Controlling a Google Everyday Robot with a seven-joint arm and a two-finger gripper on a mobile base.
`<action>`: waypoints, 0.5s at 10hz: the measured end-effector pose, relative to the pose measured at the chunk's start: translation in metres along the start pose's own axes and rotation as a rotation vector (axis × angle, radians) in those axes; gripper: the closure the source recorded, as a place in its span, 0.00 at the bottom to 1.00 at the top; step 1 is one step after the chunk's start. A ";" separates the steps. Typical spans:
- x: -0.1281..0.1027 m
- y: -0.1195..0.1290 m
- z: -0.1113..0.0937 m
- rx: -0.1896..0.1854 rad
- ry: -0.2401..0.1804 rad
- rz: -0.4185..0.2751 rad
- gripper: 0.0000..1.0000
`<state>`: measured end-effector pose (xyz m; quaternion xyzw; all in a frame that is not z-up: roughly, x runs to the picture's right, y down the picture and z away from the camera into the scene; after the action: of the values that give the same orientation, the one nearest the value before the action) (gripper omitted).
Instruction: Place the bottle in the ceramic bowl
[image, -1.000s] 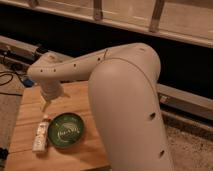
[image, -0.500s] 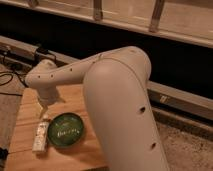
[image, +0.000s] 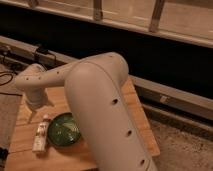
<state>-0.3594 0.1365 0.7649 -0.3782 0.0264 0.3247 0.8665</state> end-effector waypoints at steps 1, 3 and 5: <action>-0.002 0.006 0.003 -0.010 0.002 -0.008 0.20; -0.001 0.000 0.002 -0.004 0.004 -0.001 0.20; 0.000 0.003 0.003 0.000 0.016 -0.003 0.20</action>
<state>-0.3615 0.1401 0.7649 -0.3809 0.0329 0.3203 0.8668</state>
